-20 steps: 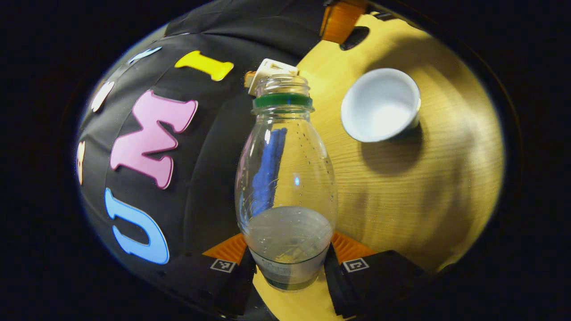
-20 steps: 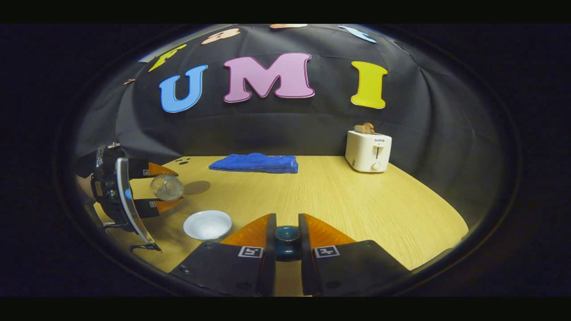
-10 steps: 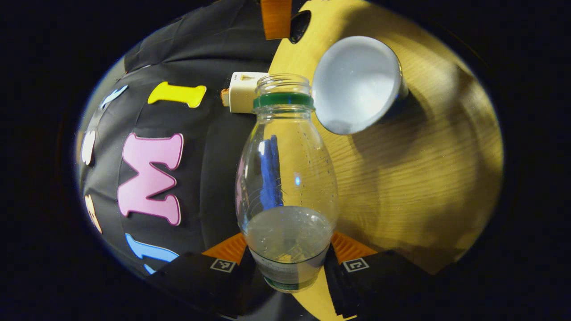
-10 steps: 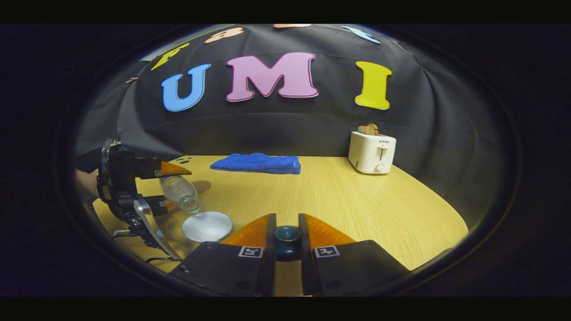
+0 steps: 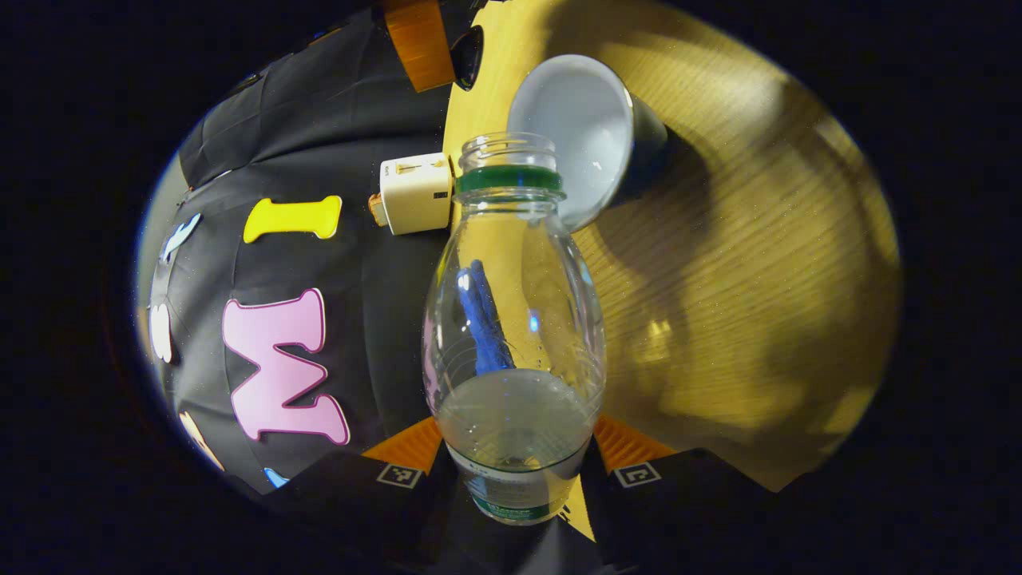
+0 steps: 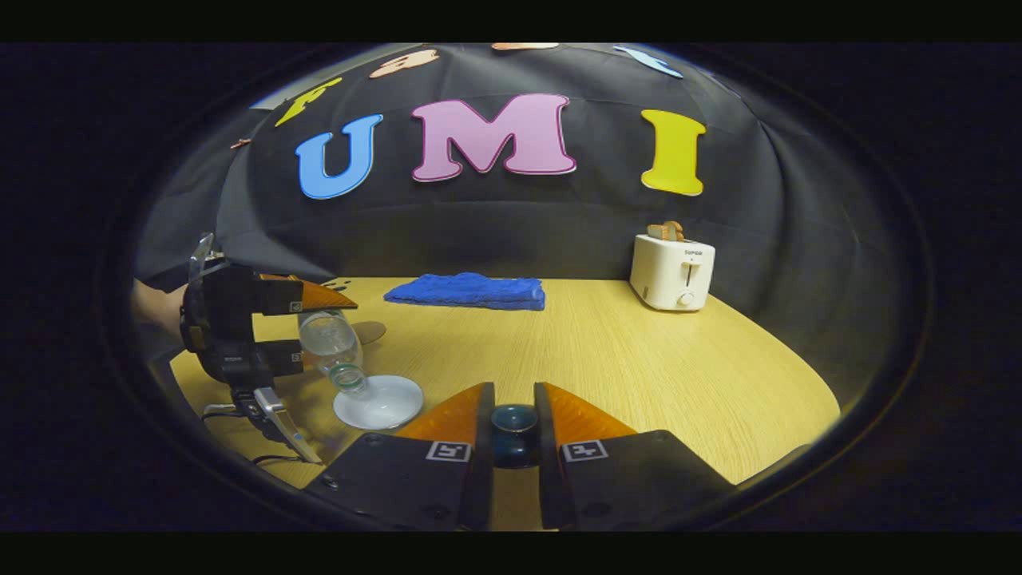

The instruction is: Open the teacup lid with one hand, grasp the water bottle and pour water into the teacup with the other hand; after pouring, place the water bottle on the coaster and then close the teacup lid.

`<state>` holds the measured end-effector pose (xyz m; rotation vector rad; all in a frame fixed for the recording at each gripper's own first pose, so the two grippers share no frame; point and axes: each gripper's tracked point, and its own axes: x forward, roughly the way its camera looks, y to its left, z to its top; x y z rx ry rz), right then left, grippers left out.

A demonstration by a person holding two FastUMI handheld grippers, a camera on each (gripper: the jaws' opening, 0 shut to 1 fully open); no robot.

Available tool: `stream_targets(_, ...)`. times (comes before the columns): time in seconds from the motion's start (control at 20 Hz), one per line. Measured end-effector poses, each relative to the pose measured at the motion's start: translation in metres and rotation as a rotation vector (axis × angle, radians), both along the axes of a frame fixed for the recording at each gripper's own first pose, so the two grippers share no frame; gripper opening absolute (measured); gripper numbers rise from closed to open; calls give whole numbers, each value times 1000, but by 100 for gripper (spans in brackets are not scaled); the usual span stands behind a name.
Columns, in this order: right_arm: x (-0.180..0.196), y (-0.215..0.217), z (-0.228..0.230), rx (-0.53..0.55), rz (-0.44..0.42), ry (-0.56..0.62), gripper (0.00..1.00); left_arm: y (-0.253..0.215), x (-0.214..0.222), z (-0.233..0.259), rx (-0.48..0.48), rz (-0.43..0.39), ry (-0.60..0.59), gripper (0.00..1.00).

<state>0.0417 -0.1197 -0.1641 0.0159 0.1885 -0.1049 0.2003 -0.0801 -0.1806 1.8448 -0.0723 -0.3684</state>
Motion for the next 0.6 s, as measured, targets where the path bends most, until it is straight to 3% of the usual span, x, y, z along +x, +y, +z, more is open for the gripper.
stream_targets(0.1,-1,-2,1,6,-4,-4,27,-1,3,-1,37,-16,-2,72)
stream_targets(0.15,0,-4,3,8,-8,-9,22,-2,1,1,58,-29,-3,72)
stream_targets(0.25,-1,-5,3,19,-16,-14,27,-4,1,6,96,-52,-9,72)
stream_targets(0.35,-1,-8,3,32,-26,-16,27,-7,2,9,125,-73,-14,72)
stream_targets(0.4,-3,-7,2,37,-31,-16,22,-8,4,9,132,-77,-11,72)
stream_targets(0.6,-10,-7,-2,81,-48,-4,27,-12,4,9,161,-86,-17,72)
